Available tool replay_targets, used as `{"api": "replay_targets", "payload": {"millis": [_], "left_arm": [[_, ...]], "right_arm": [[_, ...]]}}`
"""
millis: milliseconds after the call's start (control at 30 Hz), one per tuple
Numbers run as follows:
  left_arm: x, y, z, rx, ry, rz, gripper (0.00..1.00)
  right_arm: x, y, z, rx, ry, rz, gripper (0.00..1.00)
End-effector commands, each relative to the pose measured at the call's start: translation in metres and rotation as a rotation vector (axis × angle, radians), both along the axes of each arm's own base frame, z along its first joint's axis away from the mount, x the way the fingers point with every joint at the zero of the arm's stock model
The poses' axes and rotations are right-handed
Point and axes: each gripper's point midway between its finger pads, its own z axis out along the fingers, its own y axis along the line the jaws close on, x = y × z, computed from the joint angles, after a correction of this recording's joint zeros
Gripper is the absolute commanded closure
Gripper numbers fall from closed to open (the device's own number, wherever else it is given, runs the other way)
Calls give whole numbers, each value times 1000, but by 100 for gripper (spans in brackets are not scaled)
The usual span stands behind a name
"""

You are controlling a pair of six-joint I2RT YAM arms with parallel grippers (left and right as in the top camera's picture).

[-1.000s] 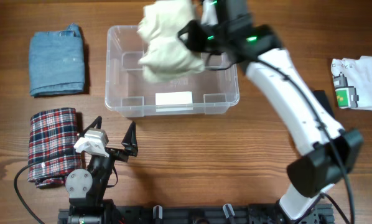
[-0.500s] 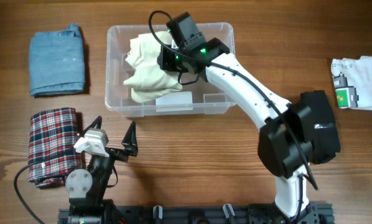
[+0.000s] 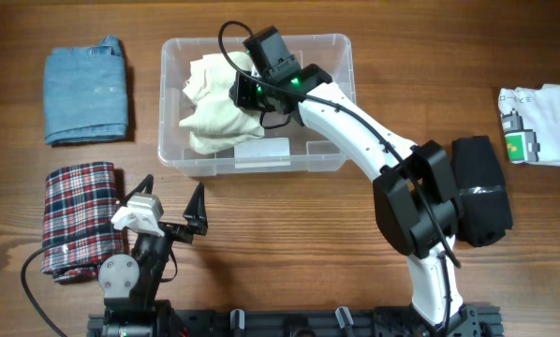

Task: Pack container
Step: 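Lift the cream cloth with the right gripper and carry it over the box, then lower the cream cloth into the box's left side and release it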

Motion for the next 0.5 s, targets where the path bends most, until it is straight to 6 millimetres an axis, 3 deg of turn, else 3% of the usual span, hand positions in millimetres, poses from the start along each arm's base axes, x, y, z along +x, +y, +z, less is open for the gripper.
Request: {"api": "replay_targets", "payload": {"millis": [0,467], "left_arm": [[0,-1,-2,19,-5,-9,0],[0,-1,-2,19,-5,-9,0]], "right_arm": [[-8,14,-1,54,22,9,96],[-11,21,-7,56,27,16,96]]}}
